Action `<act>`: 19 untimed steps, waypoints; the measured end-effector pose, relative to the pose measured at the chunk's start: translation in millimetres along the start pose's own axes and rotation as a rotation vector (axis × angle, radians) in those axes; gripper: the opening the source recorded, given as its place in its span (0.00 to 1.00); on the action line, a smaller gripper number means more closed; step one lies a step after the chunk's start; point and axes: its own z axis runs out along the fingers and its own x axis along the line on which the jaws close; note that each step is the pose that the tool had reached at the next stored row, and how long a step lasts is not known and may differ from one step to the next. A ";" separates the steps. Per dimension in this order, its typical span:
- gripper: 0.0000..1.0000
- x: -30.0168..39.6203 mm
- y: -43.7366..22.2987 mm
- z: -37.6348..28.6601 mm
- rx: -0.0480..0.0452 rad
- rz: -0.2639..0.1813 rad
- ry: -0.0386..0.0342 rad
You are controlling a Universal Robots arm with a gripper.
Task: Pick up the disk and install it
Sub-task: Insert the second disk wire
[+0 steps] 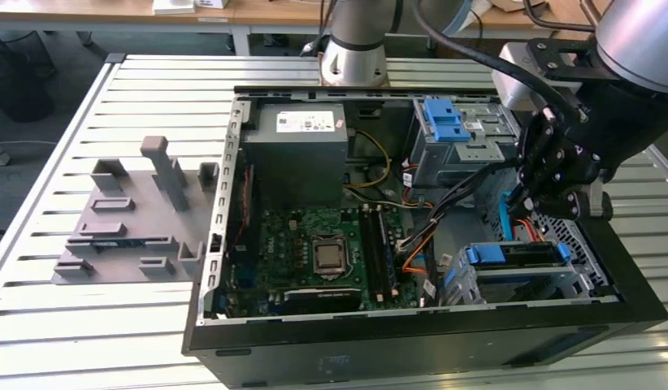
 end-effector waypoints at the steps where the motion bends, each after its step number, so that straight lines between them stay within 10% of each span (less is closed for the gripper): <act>1: 0.16 0.0 0.0 0.1 0.0005 0.000 0.0059; 10: 0.16 0.3 0.0 2.3 0.0044 0.000 0.0525; 17: 0.16 1.8 0.0 5.8 0.0046 0.000 0.0543; 19: 0.16 3.5 -0.2 6.8 0.0035 0.000 0.0415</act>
